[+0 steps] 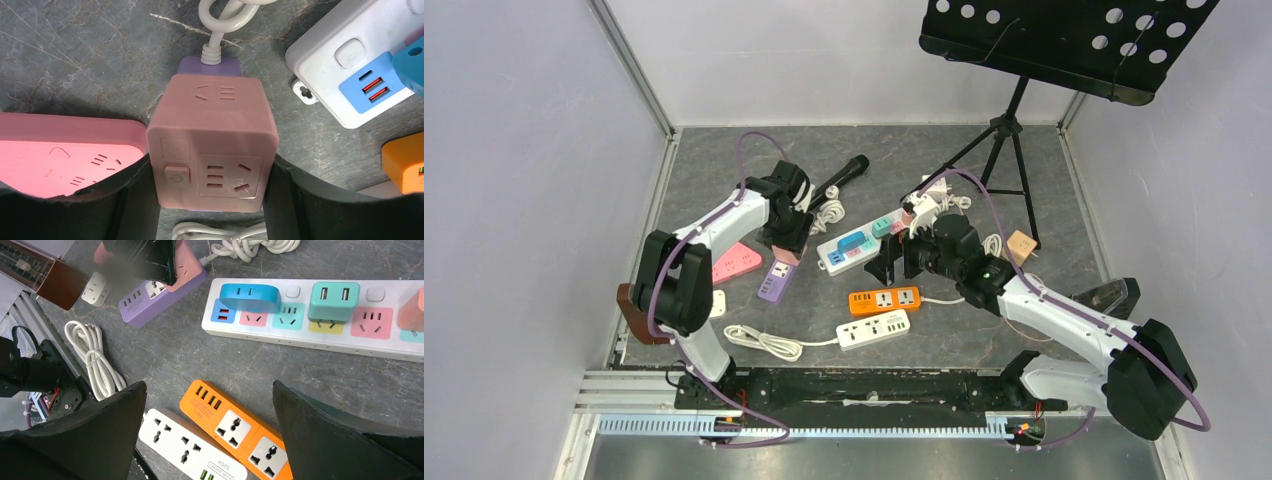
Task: Insert the plug
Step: Insert the plug into the socket.
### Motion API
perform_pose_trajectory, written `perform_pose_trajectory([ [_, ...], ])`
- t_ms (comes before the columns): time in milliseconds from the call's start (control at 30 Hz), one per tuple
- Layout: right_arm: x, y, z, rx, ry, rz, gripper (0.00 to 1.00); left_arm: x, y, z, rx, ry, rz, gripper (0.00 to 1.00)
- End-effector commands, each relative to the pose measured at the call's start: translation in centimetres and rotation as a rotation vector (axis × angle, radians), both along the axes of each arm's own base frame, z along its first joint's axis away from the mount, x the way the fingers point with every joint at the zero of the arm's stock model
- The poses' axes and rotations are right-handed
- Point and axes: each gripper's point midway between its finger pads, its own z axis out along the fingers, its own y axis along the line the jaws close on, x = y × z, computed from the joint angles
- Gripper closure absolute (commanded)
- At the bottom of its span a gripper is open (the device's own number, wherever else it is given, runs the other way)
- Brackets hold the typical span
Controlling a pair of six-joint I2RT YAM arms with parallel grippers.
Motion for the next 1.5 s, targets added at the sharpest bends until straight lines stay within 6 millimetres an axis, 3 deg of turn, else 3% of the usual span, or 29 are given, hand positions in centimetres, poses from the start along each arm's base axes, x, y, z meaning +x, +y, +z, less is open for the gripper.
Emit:
perform_pose_trajectory([
  [0,0.8,-0.2,0.9,0.029,-0.028,-0.027,0.02,-4.1,2.4,-7.1,0.127,0.227,0.113,0.98],
  [167,1.0,-0.1,0.9,0.03,-0.023,-0.031,0.02,-2.3,-0.1,-4.8,-0.044,0.106,0.287,0.98],
  [233,1.0,-0.1,1.0,0.034,-0.024,-0.033,0.02,-2.2,-1.7,-4.4,-0.137,0.093,0.342,0.98],
  [333,1.0,-0.2,1.1,0.035,-0.027,-0.035,0.02,-2.2,-2.4,-4.5,-0.179,0.063,0.437,0.98],
  [533,0.9,-0.4,0.9,0.033,-0.026,-0.043,0.02,-1.8,-0.5,-5.0,-0.052,0.013,0.484,0.98],
  [700,1.0,-0.5,0.6,0.031,-0.016,-0.052,0.02,-2.7,0.0,-6.7,0.019,0.042,0.476,0.98],
  [933,1.1,-0.6,0.5,0.032,-0.01,-0.061,0.03,-3.6,0.6,-7.1,0.164,0.055,0.467,0.98],
  [1133,1.1,-0.7,0.4,0.028,-0.007,-0.068,0.02,-2.4,0.6,-6.0,0.152,0.004,0.481,0.98],
  [1167,1.1,-0.8,0.4,0.025,-0.007,-0.069,0.02,-2.1,0.6,-5.6,0.148,-0.012,0.481,0.94],
  [1267,1.3,-0.9,0.8,0.02,-0.016,-0.075,0.02,-0.9,0.4,-3.8,0.118,-0.068,0.483,0.53],
  [1333,1.3,-1.0,1.1,0.019,-0.025,-0.078,0.02,0.1,0.2,-2.4,0.092,-0.114,0.483,0.34],
  [1400,1.5,-1.1,1.5,0.02,-0.037,-0.084,0.02,1.2,-0.1,-0.8,0.06,-0.159,0.477,0.23],
  [1467,1.6,-1.3,1.8,0.019,-0.043,-0.092,0.02,2.4,-0.4,1.1,0.028,-0.209,0.475,0.2],
])
